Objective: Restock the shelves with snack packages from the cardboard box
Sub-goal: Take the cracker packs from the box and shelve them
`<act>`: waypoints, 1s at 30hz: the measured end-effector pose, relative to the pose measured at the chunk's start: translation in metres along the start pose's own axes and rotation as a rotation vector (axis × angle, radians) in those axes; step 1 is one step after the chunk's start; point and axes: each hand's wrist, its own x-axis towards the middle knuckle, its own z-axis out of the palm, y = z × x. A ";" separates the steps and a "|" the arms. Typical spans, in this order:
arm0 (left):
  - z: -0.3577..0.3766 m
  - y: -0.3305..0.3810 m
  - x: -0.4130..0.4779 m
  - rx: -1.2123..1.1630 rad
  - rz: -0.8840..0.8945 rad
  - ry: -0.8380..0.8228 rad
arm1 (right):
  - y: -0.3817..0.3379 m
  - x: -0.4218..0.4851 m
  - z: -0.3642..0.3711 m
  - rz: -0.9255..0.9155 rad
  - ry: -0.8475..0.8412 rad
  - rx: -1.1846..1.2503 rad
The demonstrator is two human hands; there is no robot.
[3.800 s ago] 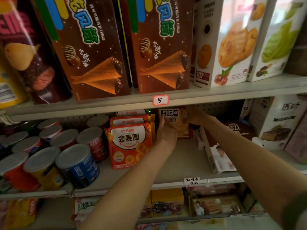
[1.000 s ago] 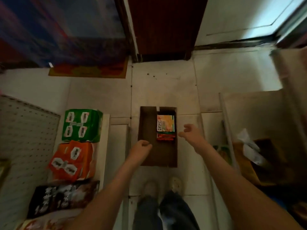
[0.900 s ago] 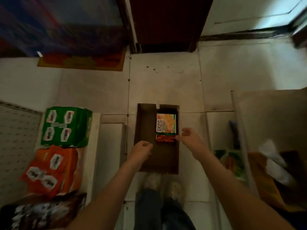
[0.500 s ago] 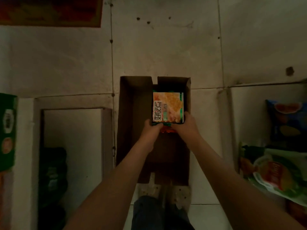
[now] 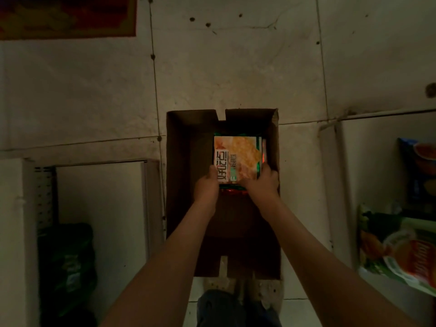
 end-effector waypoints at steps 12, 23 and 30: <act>-0.023 -0.031 0.009 -0.215 -0.008 0.013 | 0.016 -0.004 0.018 -0.031 -0.060 0.208; -0.026 -0.039 0.007 -0.547 0.010 0.017 | 0.031 0.005 0.020 0.520 -0.092 0.665; -0.019 -0.044 0.018 -0.675 -0.025 0.060 | 0.034 0.027 0.026 0.545 -0.080 1.216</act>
